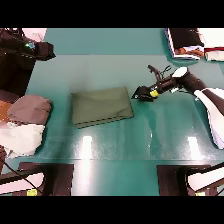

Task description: Fold the shirts.

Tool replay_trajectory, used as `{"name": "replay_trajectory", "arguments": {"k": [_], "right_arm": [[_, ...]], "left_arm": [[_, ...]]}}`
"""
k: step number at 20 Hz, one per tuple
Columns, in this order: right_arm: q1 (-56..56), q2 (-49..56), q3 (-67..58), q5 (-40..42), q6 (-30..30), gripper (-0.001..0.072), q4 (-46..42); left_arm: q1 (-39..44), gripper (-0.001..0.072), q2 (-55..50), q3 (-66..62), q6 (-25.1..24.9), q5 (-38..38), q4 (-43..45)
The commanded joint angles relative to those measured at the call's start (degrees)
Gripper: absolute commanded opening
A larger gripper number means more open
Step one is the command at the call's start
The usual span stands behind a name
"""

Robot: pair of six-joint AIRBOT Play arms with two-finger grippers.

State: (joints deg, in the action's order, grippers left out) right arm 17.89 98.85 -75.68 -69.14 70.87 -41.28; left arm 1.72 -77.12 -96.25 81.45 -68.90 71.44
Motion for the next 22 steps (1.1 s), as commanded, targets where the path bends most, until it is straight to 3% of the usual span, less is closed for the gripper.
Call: {"name": "replay_trajectory", "arguments": {"k": [1, 4, 6, 7, 10, 15, 19, 22], "right_arm": [[2.4, 4.5, 1.6, 4.6, -1.9, 0.0688, 9.0], [6.5, 9.1, -1.5, 4.3, -3.9, 0.0623, 14.4], [9.1, 11.5, -5.8, 4.0, -3.9, 0.0506, 14.2], [10.2, 12.3, -7.7, 4.0, -3.9, 0.0426, 14.2], [12.0, 13.0, -11.3, 4.0, -7.6, 0.0024, 14.1], [7.9, 9.2, -13.0, 0.0, -7.6, 0.0019, 12.9], [-2.6, -4.0, -10.5, -2.0, -1.2, 0.0019, 1.3], [-14.1, -13.4, -9.2, -3.5, 0.3, 0.0019, -3.0]], "left_arm": [[0.1, 0.0037, -0.3, 0.0, -1.0, 0.3, -0.8], [0.1, 0.0037, -0.5, 0.0, -1.5, 0.2, -1.1], [0.1, 0.0038, -0.5, 0.0, -1.6, -0.2, -1.2], [0.1, 0.0037, -0.5, 0.0, -1.6, -0.5, -1.2], [0.1, 0.0037, -0.5, 0.0, -1.6, -1.7, -1.2], [0.1, 0.0037, -0.5, 0.0, -1.6, -3.3, -5.0], [0.1, 0.0037, -0.5, 0.0, -1.6, -4.5, -9.0], [0.4, 0.0037, -0.5, 0.0, -2.0, -4.3, -11.1]]}}
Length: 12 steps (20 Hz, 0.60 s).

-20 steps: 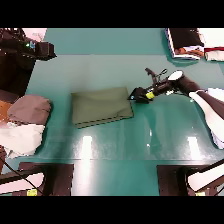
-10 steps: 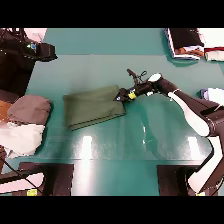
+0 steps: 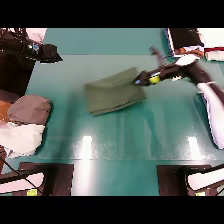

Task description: Fold the shirts.

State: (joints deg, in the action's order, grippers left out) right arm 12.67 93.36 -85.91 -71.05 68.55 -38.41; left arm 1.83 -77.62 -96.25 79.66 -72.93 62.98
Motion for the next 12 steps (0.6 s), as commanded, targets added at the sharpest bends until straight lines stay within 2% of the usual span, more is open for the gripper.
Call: {"name": "replay_trajectory", "arguments": {"k": [1, 5, 9, 12], "right_arm": [[-12.7, -10.1, 1.0, -1.7, 3.2, 0.0019, -7.2], [-28.3, -15.0, 0.9, 1.1, 3.7, 0.0019, -9.4], [-40.5, -13.8, 0.9, 5.4, 3.6, 0.0019, -9.2], [-45.8, -11.5, 0.4, 8.5, 3.4, 0.0018, -9.2]], "left_arm": [[1.0, 0.0037, -0.1, 0.0, -0.2, 0.1, -2.5], [7.4, 0.0037, -0.1, 0.0, -0.6, 5.0, -2.5], [13.8, 0.0037, -0.1, 0.0, -0.6, 10.2, -2.3], [16.7, 0.0037, -0.1, 0.0, -0.6, 11.2, -1.5]]}}
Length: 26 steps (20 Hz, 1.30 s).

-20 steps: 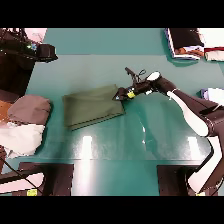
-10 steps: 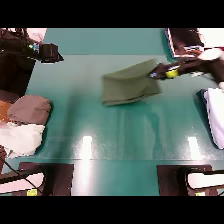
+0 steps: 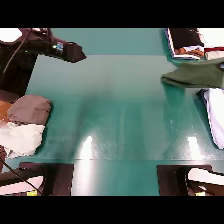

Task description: Fold the shirts.

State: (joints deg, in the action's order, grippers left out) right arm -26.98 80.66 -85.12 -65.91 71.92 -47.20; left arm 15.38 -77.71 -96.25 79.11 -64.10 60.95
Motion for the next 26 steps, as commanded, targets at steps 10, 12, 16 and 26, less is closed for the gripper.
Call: {"name": "replay_trajectory", "arguments": {"k": [10, 12, 16, 26], "right_arm": [[-12.2, 6.0, -21.1, -7.1, 0.1, 0.0018, -0.9], [-13.3, 4.8, -22.0, -9.1, 0.1, 0.0018, -1.0], [-15.4, 1.5, -21.3, -12.3, 0.1, 0.0018, -1.0], [-25.2, -10.9, 3.1, -18.4, 4.3, 0.0160, -28.8]], "left_arm": [[3.6, 0.0037, 0.0, 0.0, 0.0, 1.6, 3.1], [3.6, 0.0037, 0.0, 0.0, 0.0, 1.5, 3.2], [3.6, 0.0037, 0.0, 0.0, 0.0, 1.4, 3.2], [3.6, 0.0037, 0.0, 0.0, -1.3, -1.1, 3.4]]}}
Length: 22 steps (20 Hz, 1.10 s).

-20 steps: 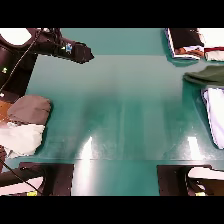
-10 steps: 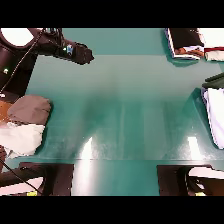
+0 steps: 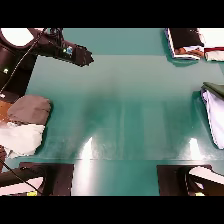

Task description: Fold the shirts.

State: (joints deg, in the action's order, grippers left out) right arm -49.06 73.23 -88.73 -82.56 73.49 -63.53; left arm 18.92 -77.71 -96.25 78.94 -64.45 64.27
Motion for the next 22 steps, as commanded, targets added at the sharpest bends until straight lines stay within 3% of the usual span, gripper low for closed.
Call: {"name": "replay_trajectory", "arguments": {"k": [1, 2, 6, 9, 13, 17, 18, 21, 22], "right_arm": [[-4.7, -4.7, 9.1, -1.4, 3.2, 0.0406, -16.0], [-6.4, -5.6, 11.2, -1.0, 3.5, 0.0532, -17.9], [-12.4, -8.1, 14.4, -0.9, 9.1, 0.0541, -17.1], [-10.1, -8.9, 14.4, 0.2, 9.2, 0.0528, -3.2], [4.5, -9.0, 14.4, 0.0, 9.1, 0.0528, 10.3], [23.8, -9.0, 14.4, 0.5, 8.9, 0.0511, 9.6], [28.4, -9.0, 14.4, 1.5, 8.6, 0.0439, 9.3], [39.5, -9.0, 14.4, 4.6, 4.6, 0.0028, 9.3], [42.2, -9.0, 14.4, 4.9, 4.2, 0.0022, 9.3]], "left_arm": [[0.0, 0.0037, 0.0, 0.0, -1.8, -0.7, 0.0], [0.0, 0.0037, 0.0, 0.0, -1.8, -0.8, 0.0], [0.0, 0.0038, 0.0, 0.0, -1.8, -1.9, 0.0], [0.0, 0.0038, 0.0, 0.0, -1.8, -1.8, 0.0], [0.0, 0.0038, 0.0, 0.0, -1.8, -1.6, 0.0], [0.0, 0.0038, 0.0, 0.0, -1.8, -0.6, -0.2], [0.0, 0.0038, 0.0, 0.0, -1.8, -0.2, -0.2], [0.0, 0.0038, 0.0, 0.0, -1.8, 1.4, -0.2], [0.0, 0.0038, 0.0, 0.0, -1.8, 2.1, -0.2]]}}
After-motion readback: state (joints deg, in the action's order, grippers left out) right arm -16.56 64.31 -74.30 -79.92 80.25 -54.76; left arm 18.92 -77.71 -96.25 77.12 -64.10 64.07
